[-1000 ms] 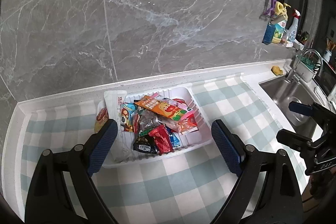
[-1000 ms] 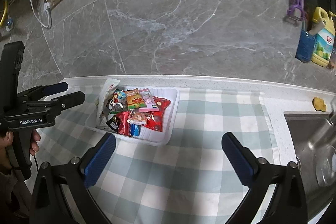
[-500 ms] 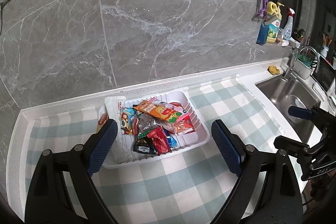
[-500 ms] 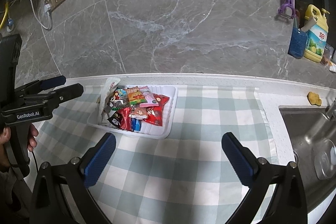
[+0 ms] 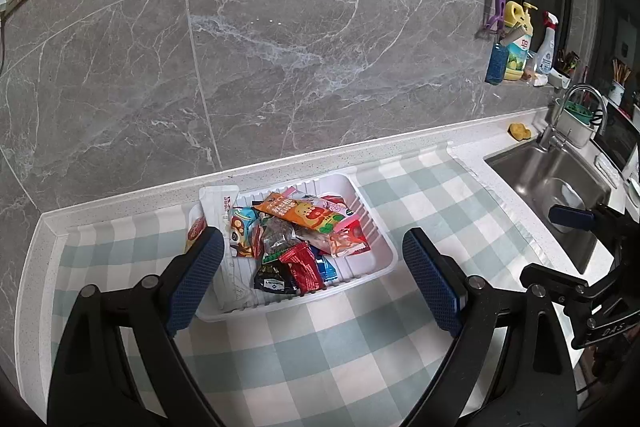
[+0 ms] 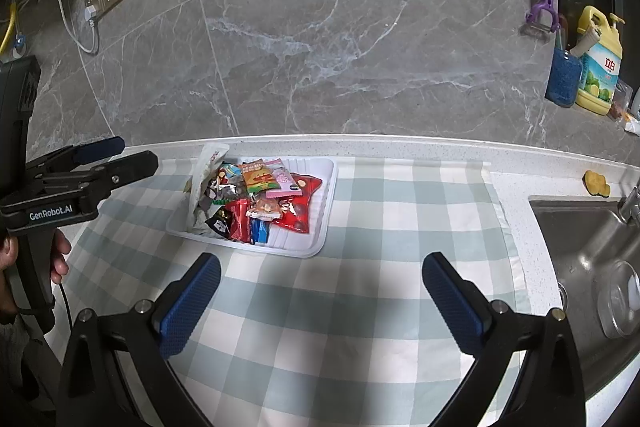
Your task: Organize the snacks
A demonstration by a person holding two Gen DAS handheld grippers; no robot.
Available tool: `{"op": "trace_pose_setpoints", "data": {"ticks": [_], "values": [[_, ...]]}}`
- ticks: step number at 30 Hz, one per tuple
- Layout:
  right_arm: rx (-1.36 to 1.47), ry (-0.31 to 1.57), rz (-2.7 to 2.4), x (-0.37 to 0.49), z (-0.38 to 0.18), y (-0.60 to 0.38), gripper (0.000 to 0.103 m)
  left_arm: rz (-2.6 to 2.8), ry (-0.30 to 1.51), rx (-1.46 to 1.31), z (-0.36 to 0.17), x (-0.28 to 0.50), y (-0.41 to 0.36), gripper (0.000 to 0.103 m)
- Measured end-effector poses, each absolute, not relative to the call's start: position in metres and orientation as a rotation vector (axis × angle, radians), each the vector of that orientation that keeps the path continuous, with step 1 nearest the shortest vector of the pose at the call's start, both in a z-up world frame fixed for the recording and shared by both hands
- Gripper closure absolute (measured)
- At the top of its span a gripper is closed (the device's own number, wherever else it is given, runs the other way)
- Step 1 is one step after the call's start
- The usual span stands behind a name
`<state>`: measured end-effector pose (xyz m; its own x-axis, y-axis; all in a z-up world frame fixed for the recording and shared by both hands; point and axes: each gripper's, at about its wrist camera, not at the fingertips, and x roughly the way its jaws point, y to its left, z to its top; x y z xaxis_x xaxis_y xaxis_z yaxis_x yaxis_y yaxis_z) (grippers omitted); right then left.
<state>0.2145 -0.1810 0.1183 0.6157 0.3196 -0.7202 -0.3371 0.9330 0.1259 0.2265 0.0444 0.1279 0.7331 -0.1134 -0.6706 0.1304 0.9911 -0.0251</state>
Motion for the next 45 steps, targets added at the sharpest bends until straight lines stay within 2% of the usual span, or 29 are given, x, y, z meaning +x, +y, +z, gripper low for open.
{"op": "trace_pose_setpoints", "data": {"ticks": [45], "values": [[-0.023,0.831,0.384,0.216,0.1164,-0.1833,0.0,-0.138,0.739,0.027,0.127,0.2267,0.0452,0.012]]}}
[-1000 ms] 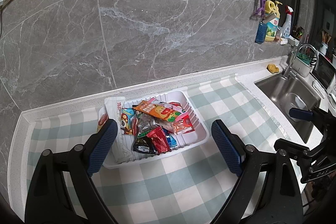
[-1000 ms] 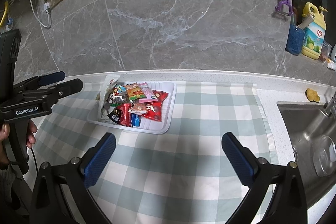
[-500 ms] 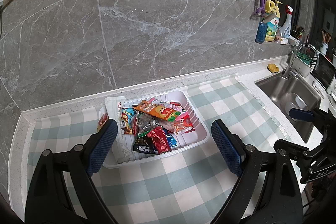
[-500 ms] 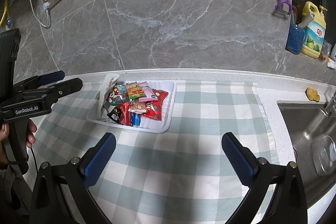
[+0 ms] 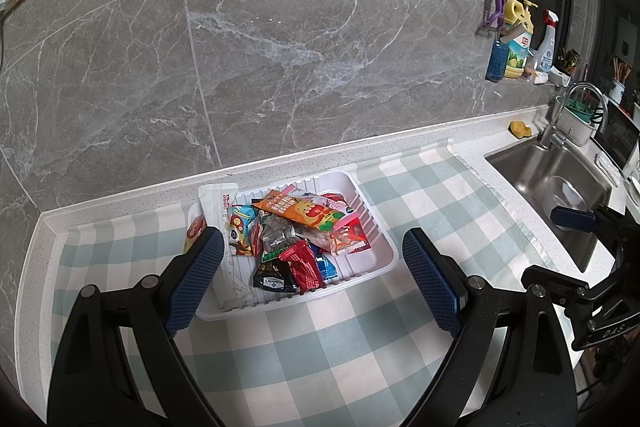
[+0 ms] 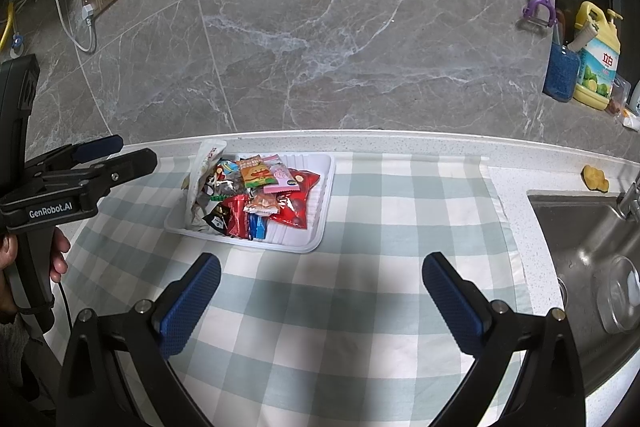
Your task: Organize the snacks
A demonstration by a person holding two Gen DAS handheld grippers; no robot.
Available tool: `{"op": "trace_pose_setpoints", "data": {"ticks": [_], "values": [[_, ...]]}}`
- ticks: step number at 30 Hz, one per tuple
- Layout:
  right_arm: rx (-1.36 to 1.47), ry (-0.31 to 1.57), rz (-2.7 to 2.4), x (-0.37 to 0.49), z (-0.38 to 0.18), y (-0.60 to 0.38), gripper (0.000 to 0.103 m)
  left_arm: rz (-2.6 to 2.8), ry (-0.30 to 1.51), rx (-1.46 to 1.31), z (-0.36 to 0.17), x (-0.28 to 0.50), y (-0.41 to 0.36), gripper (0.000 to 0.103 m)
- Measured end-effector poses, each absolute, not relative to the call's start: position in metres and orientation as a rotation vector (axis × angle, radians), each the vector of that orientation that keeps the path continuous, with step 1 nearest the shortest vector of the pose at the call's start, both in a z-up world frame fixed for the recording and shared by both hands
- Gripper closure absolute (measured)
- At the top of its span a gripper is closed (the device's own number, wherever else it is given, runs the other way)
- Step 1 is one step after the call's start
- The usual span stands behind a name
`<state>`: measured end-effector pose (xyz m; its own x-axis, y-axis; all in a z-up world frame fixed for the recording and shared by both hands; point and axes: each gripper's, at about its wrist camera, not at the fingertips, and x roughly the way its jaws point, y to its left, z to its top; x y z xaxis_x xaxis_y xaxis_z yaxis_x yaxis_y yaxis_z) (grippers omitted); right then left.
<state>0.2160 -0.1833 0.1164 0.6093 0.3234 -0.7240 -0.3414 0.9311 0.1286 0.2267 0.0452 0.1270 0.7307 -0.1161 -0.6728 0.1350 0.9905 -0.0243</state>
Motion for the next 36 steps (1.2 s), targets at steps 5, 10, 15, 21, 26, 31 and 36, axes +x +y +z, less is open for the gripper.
{"op": "trace_pose_setpoints", "data": {"ticks": [5,10,15,21,26,31,36], "values": [[-0.021,0.832,0.384,0.2155,0.1163,-0.1839,0.0,-0.138,0.741,0.028,0.1251,0.2266,0.0458,0.012],[-0.023,0.832,0.386,0.2166,0.116,-0.1836,0.0,-0.138,0.741,0.029,0.1253,0.2267,0.0457,0.012],[-0.024,0.832,0.386,0.2166,0.1158,-0.1835,0.0,-0.137,0.743,0.03,0.1234,0.2259,0.0463,0.012],[-0.024,0.832,0.386,0.2152,0.1156,-0.1837,0.0,-0.136,0.743,0.031,0.1235,0.2267,0.0458,0.012],[-0.024,0.833,0.386,0.2165,0.1154,-0.1829,0.0,-0.135,0.743,0.031,0.1235,0.2266,0.0454,0.012],[-0.023,0.834,0.386,0.2166,0.1153,-0.1831,0.0,-0.134,0.746,0.034,0.1214,0.2265,0.0456,0.012],[-0.023,0.833,0.387,0.2171,0.1152,-0.1828,0.0,-0.135,0.749,0.028,0.1207,0.2275,0.0464,0.012]]}}
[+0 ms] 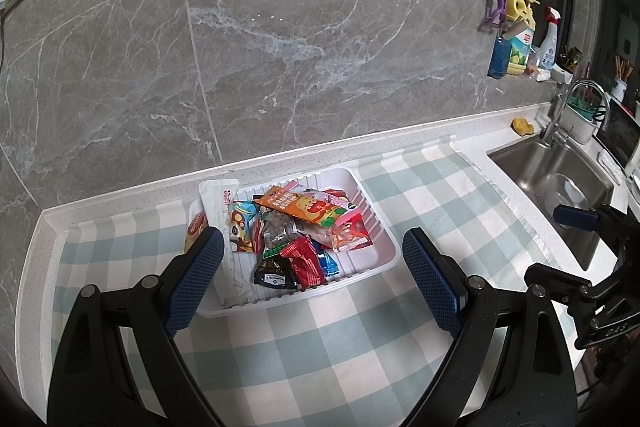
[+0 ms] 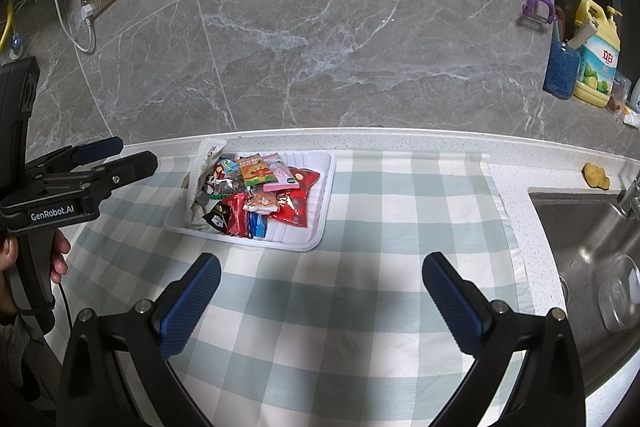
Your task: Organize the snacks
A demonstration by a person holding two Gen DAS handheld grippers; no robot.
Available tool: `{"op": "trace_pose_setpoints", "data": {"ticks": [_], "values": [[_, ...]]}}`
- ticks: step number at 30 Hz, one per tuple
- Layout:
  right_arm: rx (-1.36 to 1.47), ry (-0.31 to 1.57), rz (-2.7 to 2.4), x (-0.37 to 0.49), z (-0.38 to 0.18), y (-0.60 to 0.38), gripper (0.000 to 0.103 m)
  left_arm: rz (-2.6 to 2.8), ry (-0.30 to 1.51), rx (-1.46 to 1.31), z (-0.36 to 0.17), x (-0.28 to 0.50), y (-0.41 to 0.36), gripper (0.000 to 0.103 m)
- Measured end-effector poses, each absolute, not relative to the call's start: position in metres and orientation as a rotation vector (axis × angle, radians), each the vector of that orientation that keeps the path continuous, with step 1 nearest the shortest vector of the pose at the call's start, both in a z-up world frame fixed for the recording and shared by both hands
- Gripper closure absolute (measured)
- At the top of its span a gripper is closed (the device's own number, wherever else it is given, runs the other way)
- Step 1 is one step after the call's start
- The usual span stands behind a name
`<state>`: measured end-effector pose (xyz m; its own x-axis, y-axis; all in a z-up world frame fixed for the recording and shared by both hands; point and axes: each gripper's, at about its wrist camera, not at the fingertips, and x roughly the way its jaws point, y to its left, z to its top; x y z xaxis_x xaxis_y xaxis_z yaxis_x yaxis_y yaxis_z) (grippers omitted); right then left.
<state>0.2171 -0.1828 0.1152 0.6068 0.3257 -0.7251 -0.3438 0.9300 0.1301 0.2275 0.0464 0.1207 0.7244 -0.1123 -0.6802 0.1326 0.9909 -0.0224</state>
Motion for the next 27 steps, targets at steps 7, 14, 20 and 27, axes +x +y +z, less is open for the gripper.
{"op": "trace_pose_setpoints", "data": {"ticks": [7,14,20,27], "values": [[-0.023,0.834,0.388,0.215,0.114,-0.183,0.0,-0.061,0.745,0.098,0.117,0.23,0.044,0.012],[-0.021,0.836,0.386,0.212,0.113,-0.184,0.0,-0.004,0.644,0.136,0.123,0.219,0.042,0.012],[-0.019,0.844,0.39,0.206,0.108,-0.183,0.0,0.069,0.649,0.073,0.12,0.219,0.055,0.012],[-0.01,0.853,0.387,0.21,0.108,-0.182,0.0,0.099,0.687,0.099,0.111,0.223,0.055,0.012]]}}
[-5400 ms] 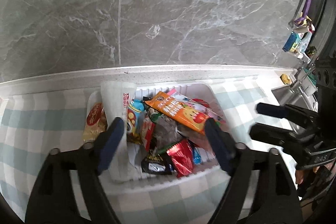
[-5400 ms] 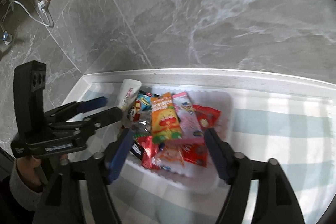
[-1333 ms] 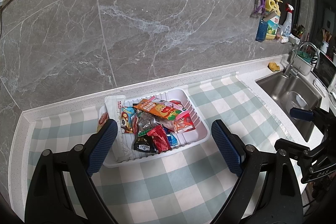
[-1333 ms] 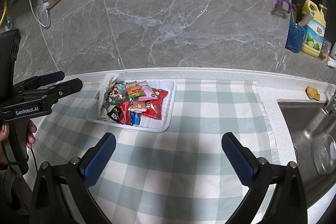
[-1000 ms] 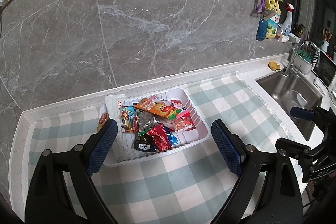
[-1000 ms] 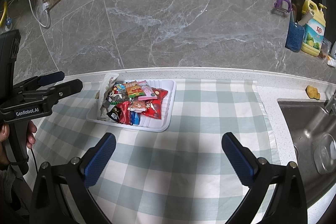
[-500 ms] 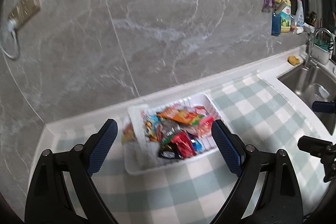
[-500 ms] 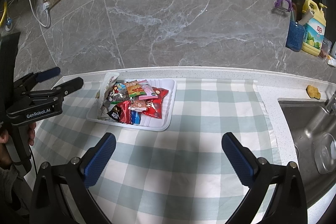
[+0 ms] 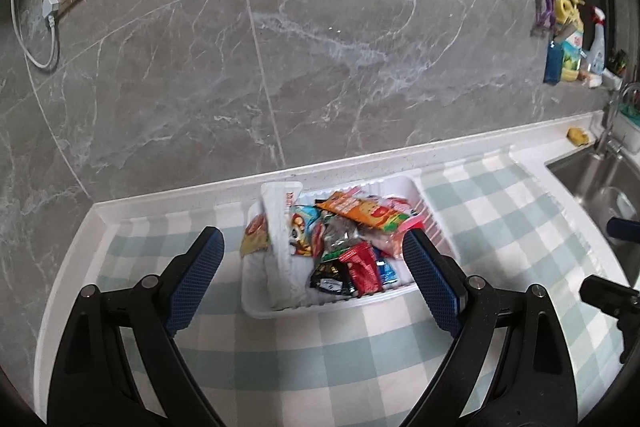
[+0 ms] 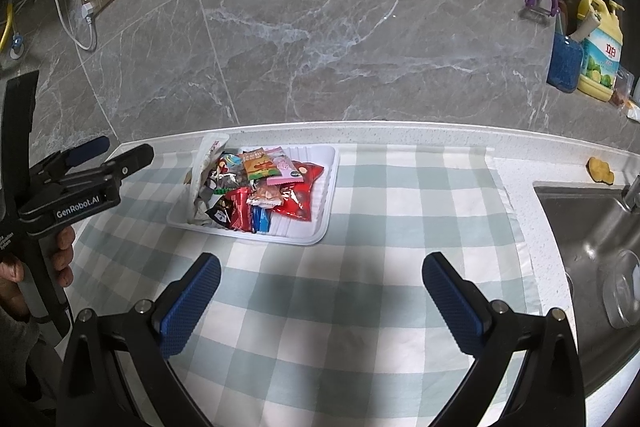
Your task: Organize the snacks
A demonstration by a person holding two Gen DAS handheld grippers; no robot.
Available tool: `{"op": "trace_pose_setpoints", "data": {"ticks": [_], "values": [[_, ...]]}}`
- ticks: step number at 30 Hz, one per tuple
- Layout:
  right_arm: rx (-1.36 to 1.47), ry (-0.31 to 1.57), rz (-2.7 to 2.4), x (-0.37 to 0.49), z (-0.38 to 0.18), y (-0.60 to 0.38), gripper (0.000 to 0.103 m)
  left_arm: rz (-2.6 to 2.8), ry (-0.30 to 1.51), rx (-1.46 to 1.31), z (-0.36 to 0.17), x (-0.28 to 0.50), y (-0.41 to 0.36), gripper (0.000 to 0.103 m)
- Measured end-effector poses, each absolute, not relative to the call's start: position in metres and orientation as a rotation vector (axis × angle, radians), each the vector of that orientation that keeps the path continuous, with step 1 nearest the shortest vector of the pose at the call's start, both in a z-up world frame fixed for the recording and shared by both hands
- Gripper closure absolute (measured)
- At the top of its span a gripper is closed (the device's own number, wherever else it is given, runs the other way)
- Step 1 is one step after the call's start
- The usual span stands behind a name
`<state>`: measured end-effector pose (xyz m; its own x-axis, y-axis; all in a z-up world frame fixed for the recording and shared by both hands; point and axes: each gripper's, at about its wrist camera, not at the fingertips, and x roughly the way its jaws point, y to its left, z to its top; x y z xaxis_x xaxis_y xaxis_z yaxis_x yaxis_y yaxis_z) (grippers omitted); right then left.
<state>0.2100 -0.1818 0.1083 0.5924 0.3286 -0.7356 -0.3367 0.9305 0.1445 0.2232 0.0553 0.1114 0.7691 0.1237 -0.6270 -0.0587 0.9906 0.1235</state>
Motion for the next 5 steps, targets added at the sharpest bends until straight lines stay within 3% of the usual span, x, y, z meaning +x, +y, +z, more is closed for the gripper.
{"op": "trace_pose_setpoints", "data": {"ticks": [5], "values": [[-0.011,0.857,0.382,0.2096,0.1073,-0.1815,0.0,0.093,0.696,0.089,0.1097,0.2247,0.0554,0.012]]}}
